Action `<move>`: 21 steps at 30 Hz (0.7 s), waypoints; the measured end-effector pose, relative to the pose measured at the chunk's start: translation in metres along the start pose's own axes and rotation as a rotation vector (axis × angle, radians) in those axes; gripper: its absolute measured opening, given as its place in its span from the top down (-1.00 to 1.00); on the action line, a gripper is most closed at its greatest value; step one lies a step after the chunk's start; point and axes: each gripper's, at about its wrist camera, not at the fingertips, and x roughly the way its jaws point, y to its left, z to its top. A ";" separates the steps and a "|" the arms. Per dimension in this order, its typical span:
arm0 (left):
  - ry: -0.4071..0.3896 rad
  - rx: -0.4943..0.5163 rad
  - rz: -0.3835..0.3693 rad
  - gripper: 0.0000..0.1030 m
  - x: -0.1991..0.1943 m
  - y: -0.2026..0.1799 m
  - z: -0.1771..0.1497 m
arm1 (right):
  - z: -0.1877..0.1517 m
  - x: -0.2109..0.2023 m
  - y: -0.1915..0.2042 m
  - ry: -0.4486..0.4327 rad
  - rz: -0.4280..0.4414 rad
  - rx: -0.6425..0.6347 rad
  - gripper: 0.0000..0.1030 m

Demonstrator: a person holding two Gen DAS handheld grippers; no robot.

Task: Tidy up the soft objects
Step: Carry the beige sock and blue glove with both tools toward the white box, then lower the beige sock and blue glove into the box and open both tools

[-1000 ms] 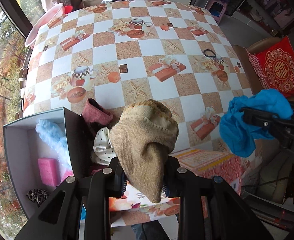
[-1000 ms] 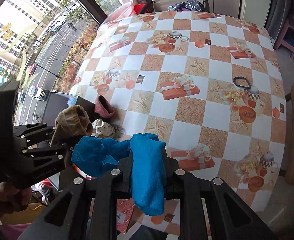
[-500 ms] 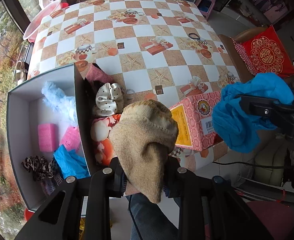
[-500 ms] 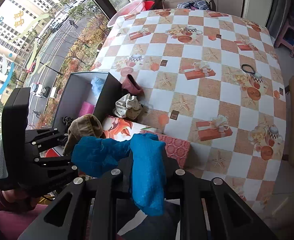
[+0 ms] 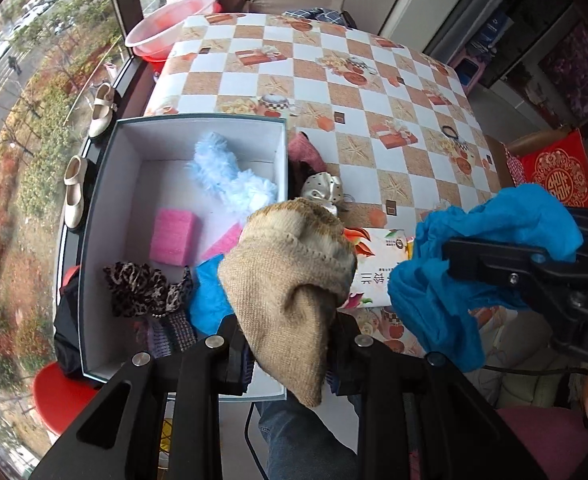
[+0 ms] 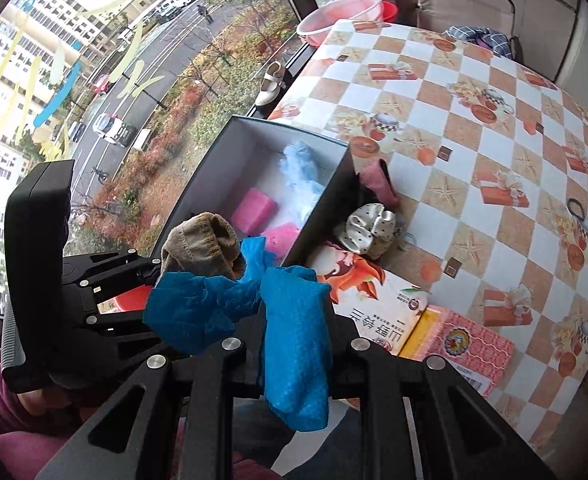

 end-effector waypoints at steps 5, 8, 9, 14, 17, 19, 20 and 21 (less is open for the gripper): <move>-0.022 -0.083 0.004 0.43 -0.006 0.027 -0.006 | 0.013 0.015 0.024 0.037 0.012 -0.061 0.59; -0.030 -0.117 0.004 0.43 -0.007 0.039 -0.009 | 0.020 0.023 0.035 0.054 0.014 -0.091 0.59; -0.031 -0.126 0.005 0.43 -0.007 0.043 -0.010 | 0.022 0.025 0.038 0.059 0.014 -0.099 0.59; -0.027 -0.168 0.004 0.43 -0.005 0.057 -0.013 | 0.030 0.037 0.052 0.084 0.017 -0.135 0.59; -0.022 -0.176 0.005 0.43 -0.003 0.062 -0.014 | 0.033 0.043 0.056 0.095 0.020 -0.144 0.59; -0.018 -0.179 0.005 0.43 -0.002 0.064 -0.014 | 0.035 0.046 0.057 0.101 0.022 -0.145 0.59; -0.016 -0.181 0.005 0.43 -0.001 0.065 -0.014 | 0.036 0.047 0.056 0.103 0.023 -0.144 0.59; -0.014 -0.183 0.005 0.43 -0.001 0.065 -0.014 | 0.037 0.048 0.056 0.105 0.025 -0.141 0.59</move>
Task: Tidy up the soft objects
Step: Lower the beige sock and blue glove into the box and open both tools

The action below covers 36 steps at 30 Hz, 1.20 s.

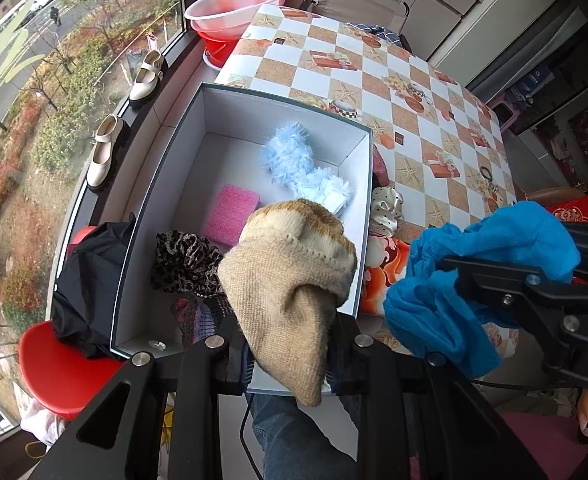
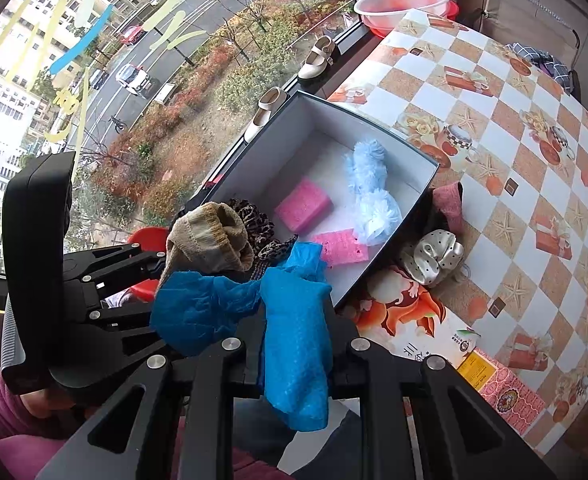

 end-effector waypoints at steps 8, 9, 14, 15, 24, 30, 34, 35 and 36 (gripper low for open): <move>0.004 0.000 0.000 0.43 0.002 0.003 0.003 | 0.006 0.002 -0.001 0.001 0.003 0.011 0.59; 0.005 0.002 -0.001 0.43 0.002 0.003 0.004 | 0.007 0.002 -0.001 0.002 0.003 0.012 0.59; 0.010 0.007 -0.002 0.43 0.005 0.006 0.010 | 0.011 0.003 -0.004 0.003 0.004 0.021 0.59; 0.010 0.005 -0.003 0.43 0.004 0.005 0.009 | 0.012 0.003 -0.005 0.002 0.003 0.022 0.59; 0.017 0.007 -0.001 0.43 0.008 0.007 0.018 | 0.021 0.007 -0.010 0.001 0.010 0.032 0.59; 0.020 0.018 0.020 0.43 0.016 0.011 0.034 | 0.034 0.012 -0.010 0.001 0.011 0.025 0.59; 0.032 0.020 0.036 0.43 0.024 0.013 0.041 | 0.046 0.017 -0.013 0.000 0.014 0.032 0.59; 0.036 0.020 0.038 0.43 0.026 0.014 0.043 | 0.048 0.018 -0.014 -0.001 0.015 0.035 0.59; 0.038 0.019 0.040 0.43 0.027 0.015 0.044 | 0.051 0.019 -0.015 -0.002 0.016 0.037 0.59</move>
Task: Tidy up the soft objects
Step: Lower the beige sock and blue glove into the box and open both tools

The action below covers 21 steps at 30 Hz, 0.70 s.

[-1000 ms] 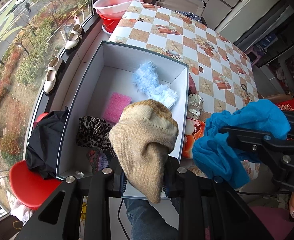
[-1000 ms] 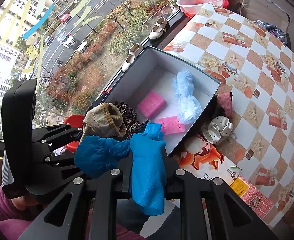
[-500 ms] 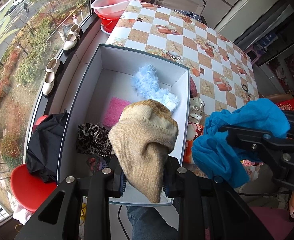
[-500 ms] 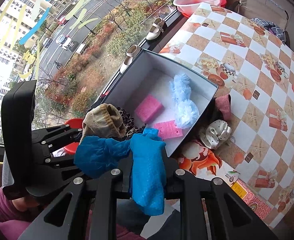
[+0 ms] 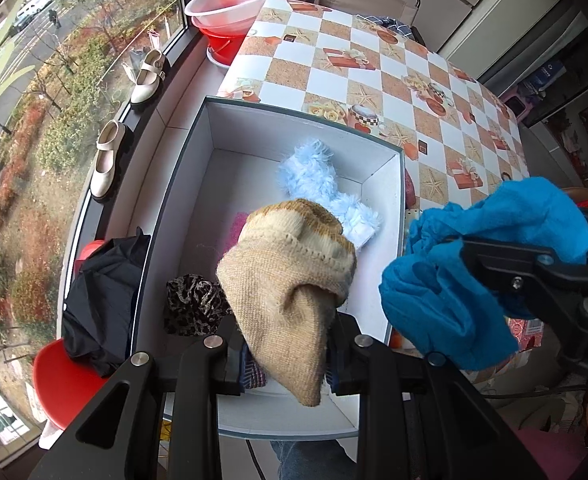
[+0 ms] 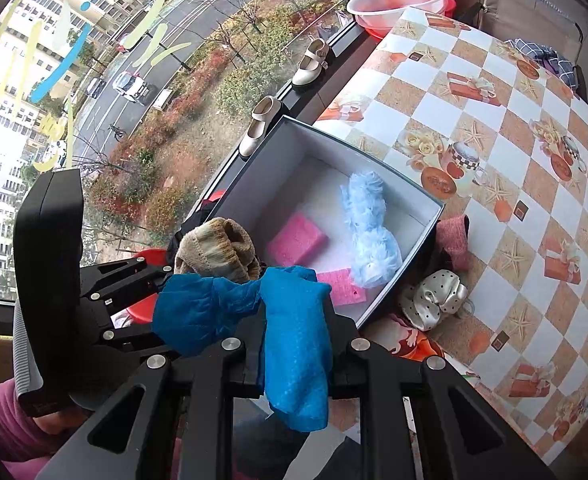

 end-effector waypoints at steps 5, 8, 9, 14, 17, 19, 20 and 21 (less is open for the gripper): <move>0.006 -0.003 0.006 0.43 0.004 0.002 0.007 | 0.009 0.003 0.000 -0.002 -0.001 -0.002 0.59; 0.007 -0.007 0.004 0.43 0.006 0.002 0.011 | 0.013 0.006 0.000 0.001 0.005 0.003 0.59; 0.007 -0.006 0.005 0.43 0.007 0.001 0.012 | 0.015 0.007 0.000 0.004 0.006 0.006 0.59; 0.015 -0.006 0.008 0.42 0.010 0.002 0.014 | 0.020 0.011 -0.001 0.008 0.003 0.009 0.59; 0.019 -0.007 0.009 0.40 0.013 0.002 0.014 | 0.023 0.013 -0.002 0.014 0.007 0.018 0.59; 0.023 -0.007 0.006 0.37 0.014 0.002 0.015 | 0.025 0.015 -0.003 0.019 0.008 0.021 0.59; 0.026 -0.006 0.003 0.34 0.013 0.003 0.013 | 0.026 0.016 -0.002 0.022 0.009 0.022 0.59; 0.028 -0.004 0.000 0.23 0.013 0.002 0.014 | 0.027 0.017 -0.003 0.024 0.010 0.022 0.59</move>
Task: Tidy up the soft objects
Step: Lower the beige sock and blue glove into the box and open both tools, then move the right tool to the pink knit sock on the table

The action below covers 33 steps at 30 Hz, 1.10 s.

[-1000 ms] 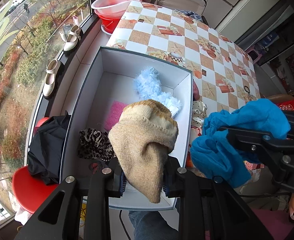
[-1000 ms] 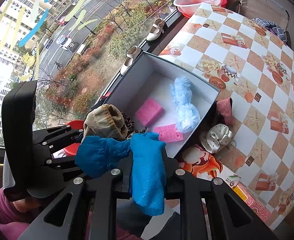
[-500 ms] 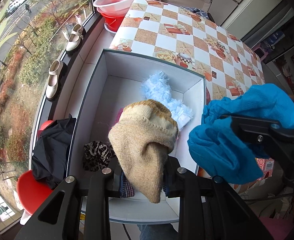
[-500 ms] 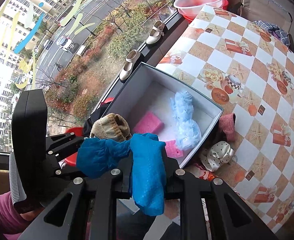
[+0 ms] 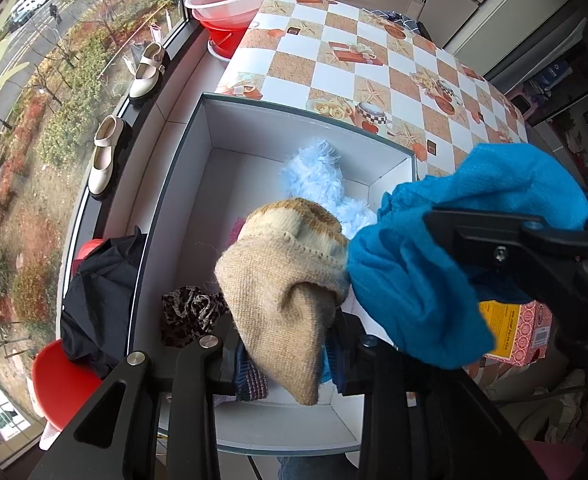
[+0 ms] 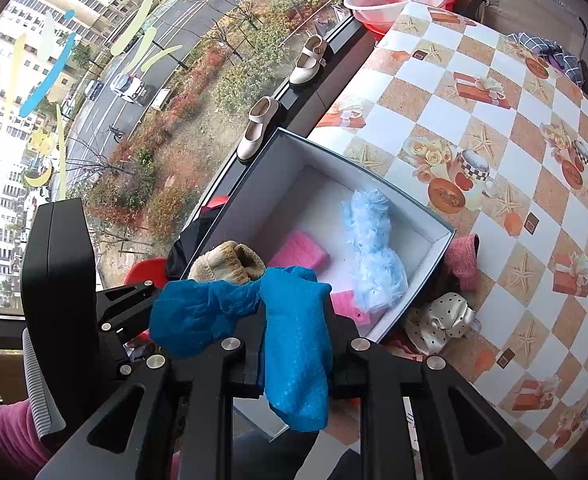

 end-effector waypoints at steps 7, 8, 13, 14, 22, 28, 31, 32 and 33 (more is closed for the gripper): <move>0.017 -0.005 0.017 -0.55 0.004 -0.002 0.000 | 0.004 0.002 -0.008 0.004 0.020 0.043 0.25; 0.018 -0.012 0.013 -0.55 0.005 -0.001 0.000 | 0.004 0.000 -0.009 -0.001 0.018 0.046 0.09; 0.001 -0.063 0.014 -0.77 0.003 0.006 -0.001 | 0.005 -0.011 -0.015 -0.034 -0.001 0.072 -0.79; 0.007 -0.078 0.008 -0.77 0.003 0.008 0.000 | 0.005 -0.013 -0.017 -0.035 -0.003 0.084 -0.85; 0.062 -0.143 -0.170 -0.77 -0.005 0.006 0.006 | -0.010 -0.041 -0.051 -0.008 0.064 0.243 -0.99; 0.080 -0.077 -0.251 -0.77 -0.019 -0.032 0.015 | -0.040 -0.075 -0.091 -0.026 0.114 0.390 -0.99; 0.087 -0.045 -0.261 -0.77 -0.022 -0.050 0.019 | -0.060 -0.094 -0.117 -0.045 0.125 0.478 -0.99; 0.091 -0.037 -0.261 -0.77 -0.022 -0.056 0.020 | -0.066 -0.099 -0.125 -0.055 0.129 0.506 -0.99; 0.096 -0.029 -0.260 -0.77 -0.021 -0.061 0.021 | -0.073 -0.105 -0.134 -0.064 0.130 0.534 -0.99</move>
